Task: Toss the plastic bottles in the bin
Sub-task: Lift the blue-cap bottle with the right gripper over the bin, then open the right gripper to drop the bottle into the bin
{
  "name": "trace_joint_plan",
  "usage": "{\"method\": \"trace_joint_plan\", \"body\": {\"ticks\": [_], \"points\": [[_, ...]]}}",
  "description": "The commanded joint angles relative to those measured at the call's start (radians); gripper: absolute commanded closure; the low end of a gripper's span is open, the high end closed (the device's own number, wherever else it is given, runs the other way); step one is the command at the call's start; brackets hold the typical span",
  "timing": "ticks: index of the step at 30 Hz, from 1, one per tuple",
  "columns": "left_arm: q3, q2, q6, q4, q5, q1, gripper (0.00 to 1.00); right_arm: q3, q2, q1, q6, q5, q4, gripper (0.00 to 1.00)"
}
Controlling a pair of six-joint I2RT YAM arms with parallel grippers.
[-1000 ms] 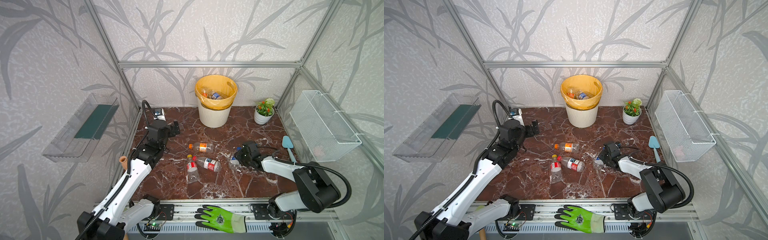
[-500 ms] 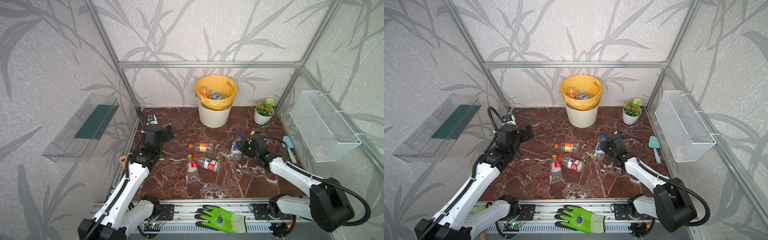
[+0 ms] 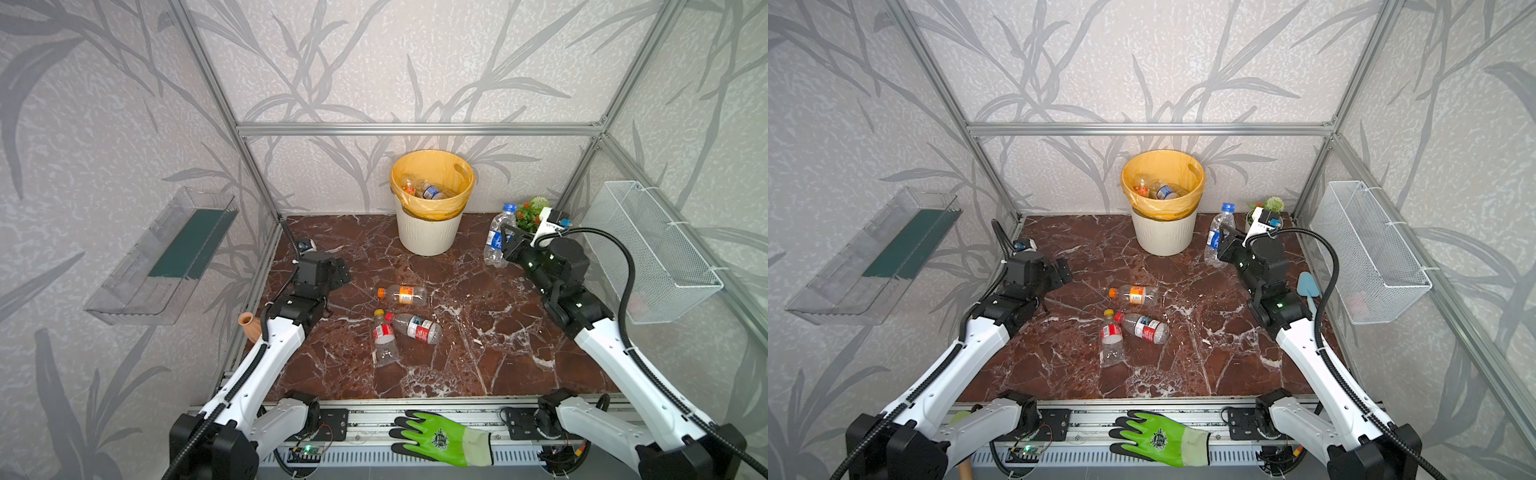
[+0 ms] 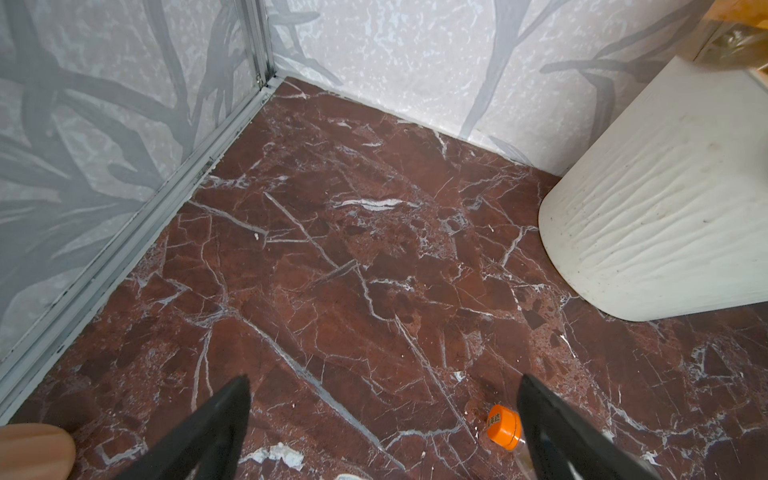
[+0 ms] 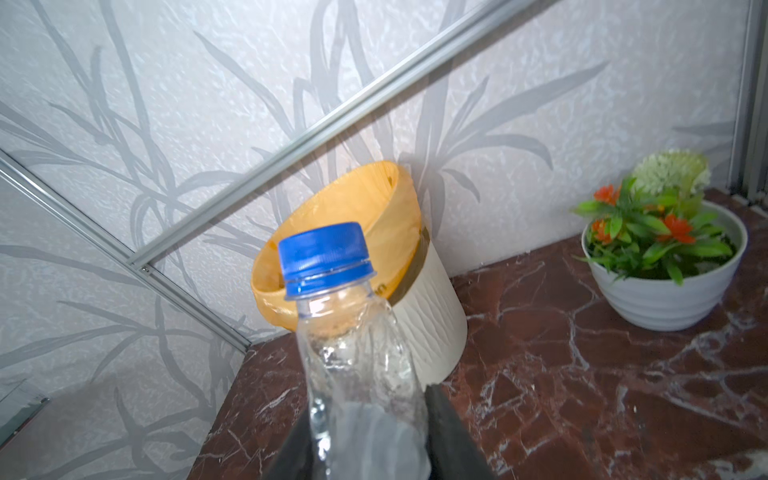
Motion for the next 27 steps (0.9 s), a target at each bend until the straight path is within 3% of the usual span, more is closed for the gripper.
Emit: {"method": "trace_joint_plan", "body": {"ticks": [1, 7, 13, 18, 21, 25, 27], "points": [[-0.018, 0.001, -0.037, -0.022, -0.002, 0.007, 0.01, 0.069, -0.026, -0.002, -0.123, 0.033, 0.085, 0.64], [-0.031, 0.001, -0.051, -0.025, 0.0, 0.01, 0.01, 0.148, -0.005, 0.0, -0.183, 0.06, 0.25, 0.64], [-0.025, -0.003, -0.057, -0.034, 0.006, 0.01, 0.01, 0.266, 0.119, 0.0, -0.183, 0.023, 0.365, 0.64], [-0.03, -0.026, -0.074, -0.032, 0.021, 0.01, 0.01, 0.444, 0.398, 0.02, -0.122, -0.039, 0.404, 0.63], [-0.035, -0.029, -0.085, -0.033, 0.035, 0.011, 0.01, 0.674, 0.644, 0.03, -0.127, -0.095, 0.259, 0.58], [-0.034, -0.024, -0.09, -0.017, 0.061, 0.01, 0.01, 1.087, 0.943, -0.001, -0.146, -0.212, -0.096, 0.27], [-0.018, -0.016, -0.084, -0.029, 0.061, 0.01, 0.01, 1.254, 0.996, -0.027, -0.15, -0.215, -0.257, 0.15]]}}
